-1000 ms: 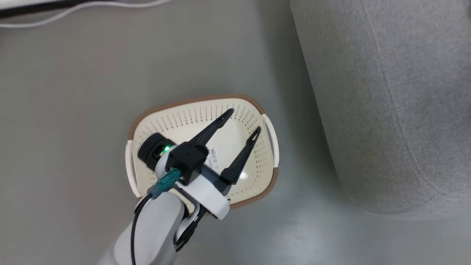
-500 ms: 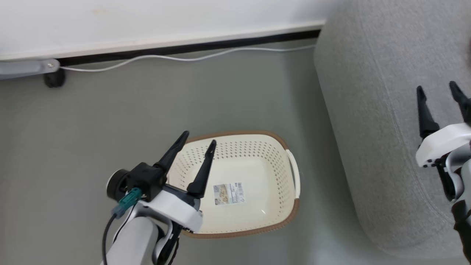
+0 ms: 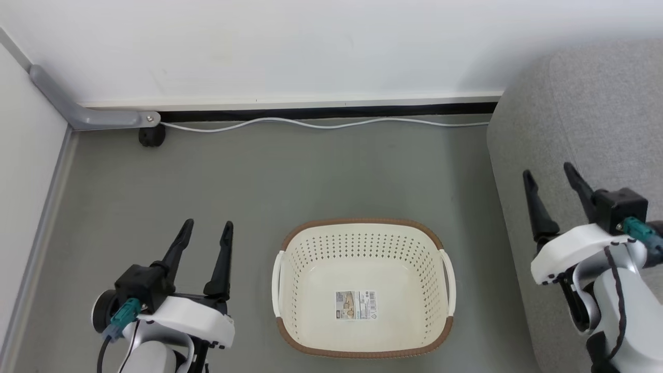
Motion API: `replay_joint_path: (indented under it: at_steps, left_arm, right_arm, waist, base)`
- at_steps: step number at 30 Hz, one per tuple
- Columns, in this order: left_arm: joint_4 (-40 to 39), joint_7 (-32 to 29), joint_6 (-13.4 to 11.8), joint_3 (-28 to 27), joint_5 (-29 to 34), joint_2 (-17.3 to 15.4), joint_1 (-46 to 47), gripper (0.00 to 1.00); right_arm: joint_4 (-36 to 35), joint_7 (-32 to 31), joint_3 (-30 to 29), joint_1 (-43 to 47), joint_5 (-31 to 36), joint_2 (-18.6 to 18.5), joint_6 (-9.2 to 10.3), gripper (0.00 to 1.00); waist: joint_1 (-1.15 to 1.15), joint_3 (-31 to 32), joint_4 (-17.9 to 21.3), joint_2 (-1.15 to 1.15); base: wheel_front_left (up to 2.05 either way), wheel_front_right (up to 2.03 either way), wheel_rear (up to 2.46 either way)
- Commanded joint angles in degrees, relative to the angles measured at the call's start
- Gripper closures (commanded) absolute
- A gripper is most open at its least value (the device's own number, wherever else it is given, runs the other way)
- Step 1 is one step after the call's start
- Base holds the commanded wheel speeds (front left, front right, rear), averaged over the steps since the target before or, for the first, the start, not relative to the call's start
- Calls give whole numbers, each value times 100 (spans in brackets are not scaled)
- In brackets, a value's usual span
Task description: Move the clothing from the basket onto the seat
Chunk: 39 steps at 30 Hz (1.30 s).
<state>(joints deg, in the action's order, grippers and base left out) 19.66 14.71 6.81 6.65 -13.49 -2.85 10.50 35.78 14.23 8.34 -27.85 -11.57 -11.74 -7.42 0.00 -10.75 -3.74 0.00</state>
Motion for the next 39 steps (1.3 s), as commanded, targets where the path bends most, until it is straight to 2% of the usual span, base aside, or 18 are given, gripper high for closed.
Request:
replay_joint_path:
  at_steps: [1,5,20,39]
  left_arm:
    - [-98,29,-77,-405,112,-47,-91,0]
    - [-149,29,-88,-656,223,-29,-287,0]
    - [-437,29,2,-912,434,-5,-871,0]
    - [-597,29,61,-769,290,-3,-1389,0]
  right_arm:
    - [-261,76,161,256,-31,63,-7,0]
    - [-549,76,103,551,-8,212,-7,0]
    - [-1251,76,-319,1773,109,614,-7,0]
    - [-1458,76,-565,2570,229,801,-7,0]
  waist:
    - [0,194,-131,0]
    - [0,354,-166,0]
    - [0,729,-89,0]
    - [0,1052,222,0]
  base:
    - [0,0,0]
    - [0,0,0]
    - [0,0,0]
    - [0,0,0]
